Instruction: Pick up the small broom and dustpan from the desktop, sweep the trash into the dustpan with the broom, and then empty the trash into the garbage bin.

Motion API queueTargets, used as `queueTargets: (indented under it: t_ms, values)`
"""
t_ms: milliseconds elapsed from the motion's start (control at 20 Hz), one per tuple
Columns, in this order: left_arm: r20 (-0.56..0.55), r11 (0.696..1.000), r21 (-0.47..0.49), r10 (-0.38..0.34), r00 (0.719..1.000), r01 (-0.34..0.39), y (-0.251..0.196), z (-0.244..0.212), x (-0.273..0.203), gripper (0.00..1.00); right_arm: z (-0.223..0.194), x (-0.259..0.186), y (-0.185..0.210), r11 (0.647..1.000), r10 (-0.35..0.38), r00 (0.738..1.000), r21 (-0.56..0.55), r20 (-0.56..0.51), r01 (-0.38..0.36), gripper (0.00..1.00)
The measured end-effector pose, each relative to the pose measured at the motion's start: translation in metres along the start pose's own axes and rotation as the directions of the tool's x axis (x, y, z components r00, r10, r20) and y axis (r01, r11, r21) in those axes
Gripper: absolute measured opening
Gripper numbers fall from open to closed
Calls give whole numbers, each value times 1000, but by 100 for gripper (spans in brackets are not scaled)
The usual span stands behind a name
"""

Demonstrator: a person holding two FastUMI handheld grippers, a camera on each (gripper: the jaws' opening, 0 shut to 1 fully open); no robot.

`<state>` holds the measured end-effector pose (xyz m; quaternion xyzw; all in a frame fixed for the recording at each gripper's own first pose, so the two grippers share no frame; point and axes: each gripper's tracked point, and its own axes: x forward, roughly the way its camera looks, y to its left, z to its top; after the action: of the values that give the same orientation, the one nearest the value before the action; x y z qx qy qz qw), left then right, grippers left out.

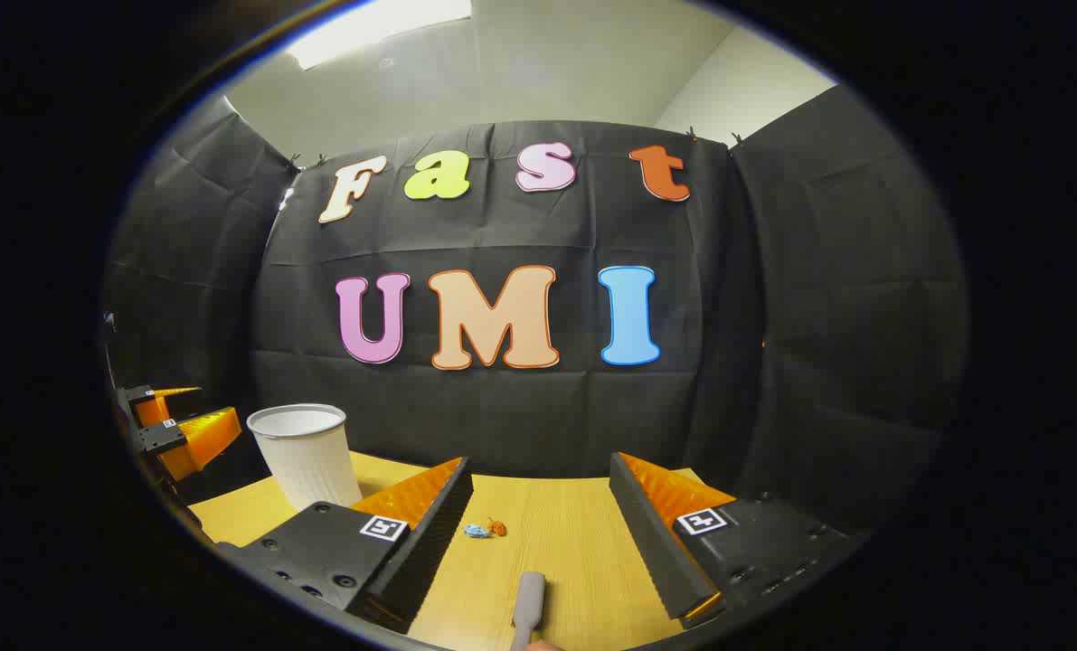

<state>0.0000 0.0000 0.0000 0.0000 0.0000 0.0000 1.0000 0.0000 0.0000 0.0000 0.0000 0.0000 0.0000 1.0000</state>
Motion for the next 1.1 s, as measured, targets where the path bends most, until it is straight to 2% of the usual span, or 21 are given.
queueTargets:
  t_ms: [500,1100]
  values:
    - [0,1000,-5,-7,1000,7,1,-1,0,92,-7,3,7,1000,16,999,6,-29,-16,92]
    - [-5,1000,-26,9,1000,-9,2,-1,-4,92,-1,-4,11,999,36,999,14,-8,-35,91]
